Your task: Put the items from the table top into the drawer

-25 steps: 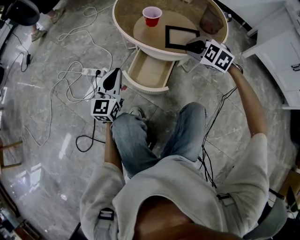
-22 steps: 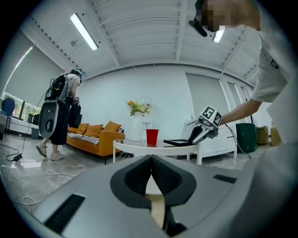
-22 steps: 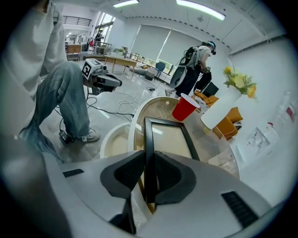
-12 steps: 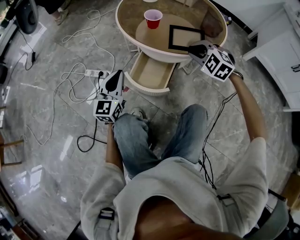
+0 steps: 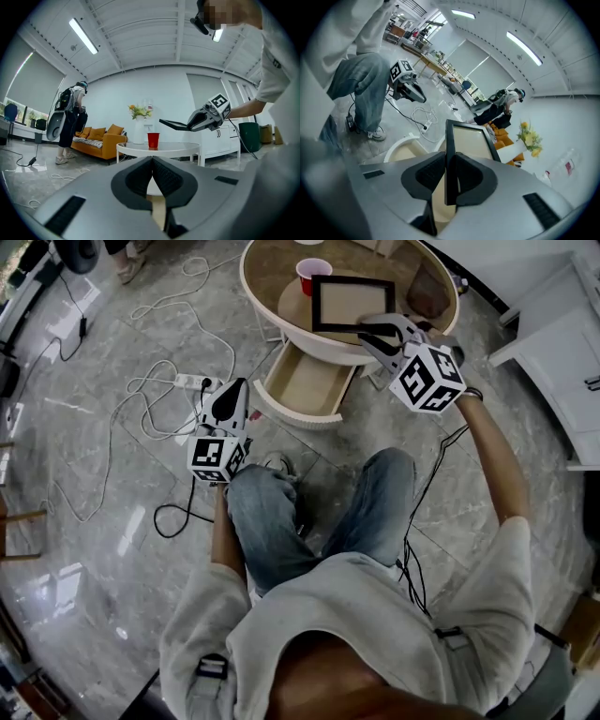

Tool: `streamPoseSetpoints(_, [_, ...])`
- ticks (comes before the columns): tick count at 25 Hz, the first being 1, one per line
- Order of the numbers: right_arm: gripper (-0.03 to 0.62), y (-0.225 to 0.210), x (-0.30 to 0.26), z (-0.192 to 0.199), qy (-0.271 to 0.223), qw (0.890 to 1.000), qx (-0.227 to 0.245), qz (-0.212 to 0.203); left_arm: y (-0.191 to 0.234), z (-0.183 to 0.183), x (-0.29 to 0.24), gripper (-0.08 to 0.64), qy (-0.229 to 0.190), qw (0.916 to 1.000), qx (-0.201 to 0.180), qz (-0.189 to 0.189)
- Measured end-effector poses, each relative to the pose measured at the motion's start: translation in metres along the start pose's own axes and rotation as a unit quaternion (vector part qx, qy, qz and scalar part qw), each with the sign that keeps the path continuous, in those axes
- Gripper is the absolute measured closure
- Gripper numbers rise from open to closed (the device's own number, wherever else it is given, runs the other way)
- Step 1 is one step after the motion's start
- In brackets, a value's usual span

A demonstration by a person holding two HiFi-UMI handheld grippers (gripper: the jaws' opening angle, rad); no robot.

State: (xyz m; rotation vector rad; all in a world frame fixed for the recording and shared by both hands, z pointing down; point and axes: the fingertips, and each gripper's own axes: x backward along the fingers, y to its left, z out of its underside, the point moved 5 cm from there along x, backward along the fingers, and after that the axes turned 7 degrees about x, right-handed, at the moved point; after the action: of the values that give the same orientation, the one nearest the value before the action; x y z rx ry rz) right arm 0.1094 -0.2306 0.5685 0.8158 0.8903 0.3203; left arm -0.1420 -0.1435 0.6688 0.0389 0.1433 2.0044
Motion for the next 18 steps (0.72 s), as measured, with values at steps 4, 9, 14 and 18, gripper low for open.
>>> streamPoseSetpoints(4, [0.505, 0.007, -0.011, -0.054, -0.057, 0.998, 0.024, -0.006, 0.005, 0.001, 0.011, 0.545, -0.002, 0.9999, 0.001, -0.013])
streamPoseSetpoints(9, [0.505, 0.024, -0.032, -0.106, -0.123, 0.991, 0.035, -0.026, 0.015, 0.001, 0.027, 0.545, -0.002, 0.9994, 0.002, -0.034])
streamPoseSetpoints(14, [0.505, 0.05, -0.054, -0.133, -0.159, 0.985, 0.032, -0.053, 0.026, 0.003, 0.042, 0.545, -0.001, 0.9985, 0.004, -0.054])
streamPoseSetpoints(18, [0.505, 0.072, -0.072, -0.14, -0.172, 0.982, 0.021, -0.077, 0.033, 0.006, 0.052, 0.545, 0.0, 0.9975, 0.014, -0.069])
